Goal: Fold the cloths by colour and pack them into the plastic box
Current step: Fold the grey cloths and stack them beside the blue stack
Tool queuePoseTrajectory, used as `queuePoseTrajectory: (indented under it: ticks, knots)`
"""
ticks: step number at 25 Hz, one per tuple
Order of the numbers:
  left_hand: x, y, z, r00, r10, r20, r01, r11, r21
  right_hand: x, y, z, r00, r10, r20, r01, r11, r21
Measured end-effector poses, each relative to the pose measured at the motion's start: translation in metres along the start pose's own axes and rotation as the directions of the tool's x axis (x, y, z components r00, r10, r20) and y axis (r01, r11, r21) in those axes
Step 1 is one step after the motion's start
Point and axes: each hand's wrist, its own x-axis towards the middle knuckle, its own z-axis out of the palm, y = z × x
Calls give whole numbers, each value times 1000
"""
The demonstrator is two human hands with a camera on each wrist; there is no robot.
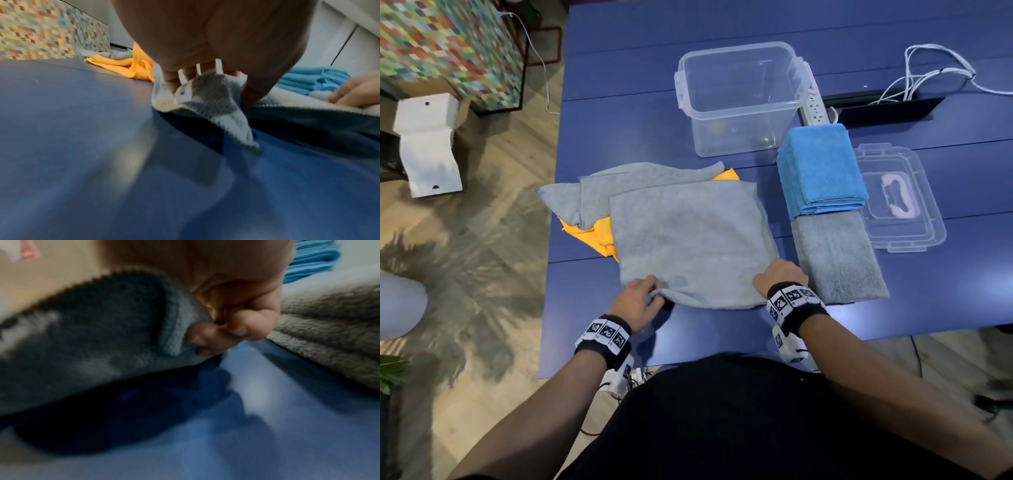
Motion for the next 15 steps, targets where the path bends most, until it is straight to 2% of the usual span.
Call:
queuePoseTrajectory:
  ticks: [2, 4, 5, 6, 7, 8, 9, 10, 11, 13, 15]
  knots:
    - [-1, 1, -7, 1000, -27, -17, 27, 1000, -3, -3, 3, -8, 997, -47, -54, 47, 999, -4]
    - [-4, -4, -9, 1000, -21, -22, 20, 999, -25, -6, 10, -2, 946, -263, -187, 284, 954, 95]
    - [-4, -6, -9, 999, -35, -3, 35, 999, -32, -6, 13, 3, 906, -382, -184, 413, 891, 187]
    - [-3, -8, -10, 998, -62, 23, 62, 998, -29, -8, 16, 9, 869, -487, -92, 492, 826, 274]
    - [1, -8, -12, 993, -103, 50, 104, 994, -21, -9, 18, 15, 826, -561, 63, 517, 797, 312]
    - [5, -7, -14, 988, -139, 75, 140, 990, -7, -8, 19, 20, 786, -586, 199, 537, 805, 252]
    - [8, -4, -17, 981, -166, 100, 163, 986, 33, -4, 19, 23, 762, -589, 270, 579, 806, 127]
    - [9, -3, -19, 975, -182, 129, 170, 981, 97, -1, 18, 26, 747, -599, 287, 625, 781, 3]
    - [11, -2, -22, 968, -196, 154, 171, 972, 163, 0, 15, 28, 738, -617, 274, 659, 746, -97]
    - [13, -4, -26, 966, -190, 175, 154, 968, 199, -2, 11, 32, 746, -639, 186, 666, 723, -184]
    - [13, -2, -31, 958, -204, 201, 174, 973, 154, -6, 9, 27, 818, -570, 81, 575, 804, -150]
